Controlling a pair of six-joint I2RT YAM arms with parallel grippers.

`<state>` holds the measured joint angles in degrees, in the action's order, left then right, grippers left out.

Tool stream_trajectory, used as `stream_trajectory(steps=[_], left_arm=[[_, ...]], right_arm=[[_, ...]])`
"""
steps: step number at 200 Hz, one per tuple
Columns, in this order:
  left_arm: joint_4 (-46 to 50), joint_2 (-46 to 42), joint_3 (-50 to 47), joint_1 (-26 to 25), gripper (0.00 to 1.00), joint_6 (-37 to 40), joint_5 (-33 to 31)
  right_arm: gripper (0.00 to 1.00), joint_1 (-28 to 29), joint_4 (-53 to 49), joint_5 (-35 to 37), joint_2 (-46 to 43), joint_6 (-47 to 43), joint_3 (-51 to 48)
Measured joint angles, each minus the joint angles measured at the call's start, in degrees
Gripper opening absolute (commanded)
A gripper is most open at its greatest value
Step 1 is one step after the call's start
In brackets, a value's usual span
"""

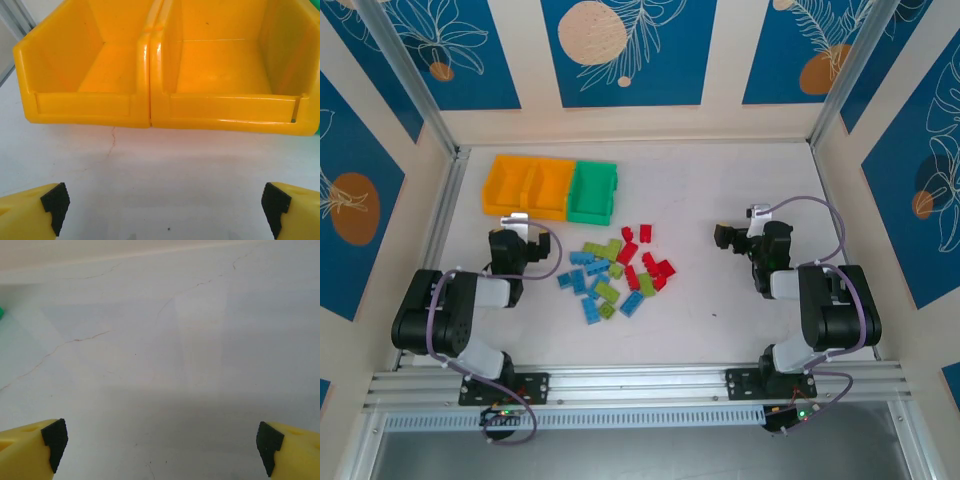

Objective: Sort the legos into containers by color

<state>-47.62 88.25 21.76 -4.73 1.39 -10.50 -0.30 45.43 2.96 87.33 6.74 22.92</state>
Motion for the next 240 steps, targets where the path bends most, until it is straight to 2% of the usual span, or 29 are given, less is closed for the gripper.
stream_trajectory(steps=[117,139,163,185,213,240], left_arm=[[0.00,0.00,0.00,0.00,1.00,0.00,0.00],[0.00,0.00,0.00,0.00,1.00,0.00,0.00],[0.00,0.00,0.00,0.00,1.00,0.00,0.00],[0.00,0.00,0.00,0.00,1.00,0.00,0.00],[2.56,-2.25,0.04,-0.11,1.00,0.24,1.05],[15.74,-14.43,2.47,-1.66,1.00,-0.76,1.33]], right_arm=[[0.99,0.11,-1.70,0.59,-1.09,0.04,0.11],[0.99,0.79,-17.66,4.07,-9.88,3.30,4.11],[1.00,1.49,-41.72,5.99,-21.33,12.02,17.33],[1.00,2.51,-60.57,3.48,-27.23,20.33,29.90],[1.00,9.09,-77.90,-2.21,-28.30,25.57,37.44],[1.00,18.27,-88.80,-6.51,-23.80,26.80,41.13]])
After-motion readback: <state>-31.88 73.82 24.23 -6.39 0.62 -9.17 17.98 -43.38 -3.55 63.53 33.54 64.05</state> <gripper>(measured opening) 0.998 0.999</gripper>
